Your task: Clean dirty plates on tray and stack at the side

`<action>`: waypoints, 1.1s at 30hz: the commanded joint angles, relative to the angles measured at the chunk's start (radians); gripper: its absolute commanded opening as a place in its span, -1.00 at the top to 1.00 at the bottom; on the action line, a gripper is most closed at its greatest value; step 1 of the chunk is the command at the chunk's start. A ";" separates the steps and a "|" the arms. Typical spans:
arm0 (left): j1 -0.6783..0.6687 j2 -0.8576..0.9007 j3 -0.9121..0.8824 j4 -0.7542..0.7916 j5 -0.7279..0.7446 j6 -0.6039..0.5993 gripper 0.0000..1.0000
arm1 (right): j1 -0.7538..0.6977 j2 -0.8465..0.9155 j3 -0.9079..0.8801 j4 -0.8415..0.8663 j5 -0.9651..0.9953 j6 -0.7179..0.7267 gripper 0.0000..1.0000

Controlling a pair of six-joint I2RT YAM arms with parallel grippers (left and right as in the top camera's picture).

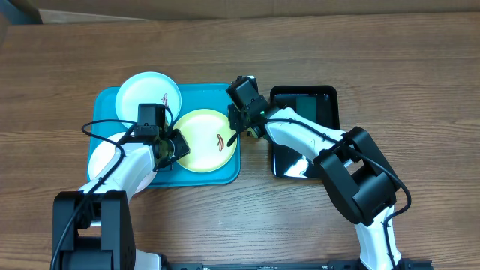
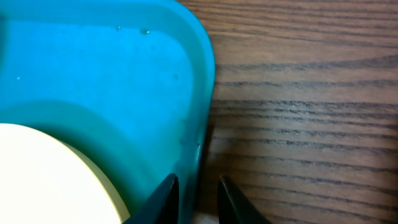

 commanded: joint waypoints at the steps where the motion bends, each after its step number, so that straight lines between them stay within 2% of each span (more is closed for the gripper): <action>1: -0.002 0.023 -0.002 0.000 0.015 0.004 0.17 | 0.001 0.019 0.016 -0.003 0.013 -0.003 0.54; 7: -0.002 0.023 -0.002 0.008 0.024 0.005 0.14 | 0.010 0.019 0.015 -0.008 0.006 -0.003 0.56; 16: -0.002 0.023 -0.002 0.008 0.024 0.004 0.14 | 0.015 0.020 0.002 -0.003 0.007 -0.003 0.72; 23: -0.002 0.023 -0.002 0.009 0.024 0.004 0.14 | 0.015 0.042 0.002 -0.019 0.007 -0.003 0.74; 26: -0.002 0.023 -0.002 0.011 0.024 0.004 0.14 | 0.015 0.042 0.003 -0.029 0.021 -0.003 0.85; 33: -0.002 0.023 -0.002 0.012 0.024 0.004 0.14 | 0.007 0.042 0.013 -0.062 0.048 -0.030 0.89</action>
